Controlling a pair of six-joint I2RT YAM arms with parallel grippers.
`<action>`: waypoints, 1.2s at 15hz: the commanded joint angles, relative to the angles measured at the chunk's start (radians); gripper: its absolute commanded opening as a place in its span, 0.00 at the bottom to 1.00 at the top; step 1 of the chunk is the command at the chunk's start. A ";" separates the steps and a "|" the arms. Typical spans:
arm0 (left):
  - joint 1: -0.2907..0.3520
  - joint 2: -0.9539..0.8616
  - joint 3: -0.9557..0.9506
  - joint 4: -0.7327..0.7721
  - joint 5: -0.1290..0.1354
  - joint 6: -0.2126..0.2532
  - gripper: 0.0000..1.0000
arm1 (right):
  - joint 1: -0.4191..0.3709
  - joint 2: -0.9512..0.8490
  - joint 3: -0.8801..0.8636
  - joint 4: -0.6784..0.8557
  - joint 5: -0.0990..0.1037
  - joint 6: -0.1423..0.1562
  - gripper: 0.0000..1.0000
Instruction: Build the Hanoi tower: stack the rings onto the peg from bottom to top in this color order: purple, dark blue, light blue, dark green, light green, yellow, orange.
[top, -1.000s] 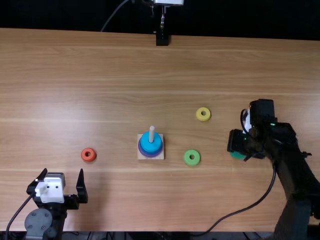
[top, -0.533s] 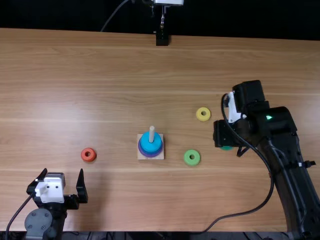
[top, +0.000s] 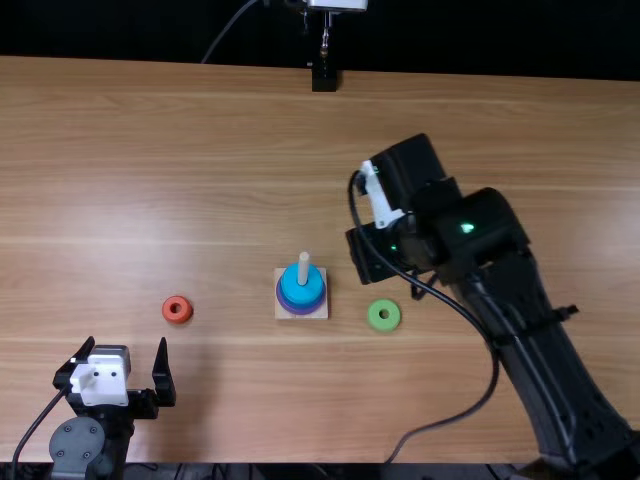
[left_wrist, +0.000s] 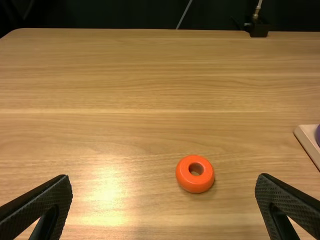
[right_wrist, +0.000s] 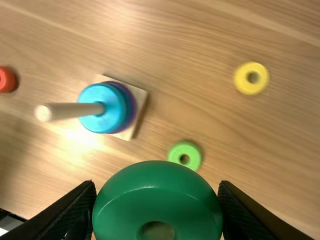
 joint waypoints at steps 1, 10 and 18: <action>0.001 -0.011 -0.112 -0.080 0.006 0.003 1.00 | 0.031 0.049 0.067 0.001 -0.005 -0.005 0.00; 0.001 -0.011 -0.112 -0.080 0.006 0.003 1.00 | 0.154 0.192 0.221 0.001 -0.003 -0.001 0.00; -0.001 -0.011 -0.112 -0.080 0.006 0.003 1.00 | 0.177 0.249 0.221 0.007 -0.003 0.005 0.00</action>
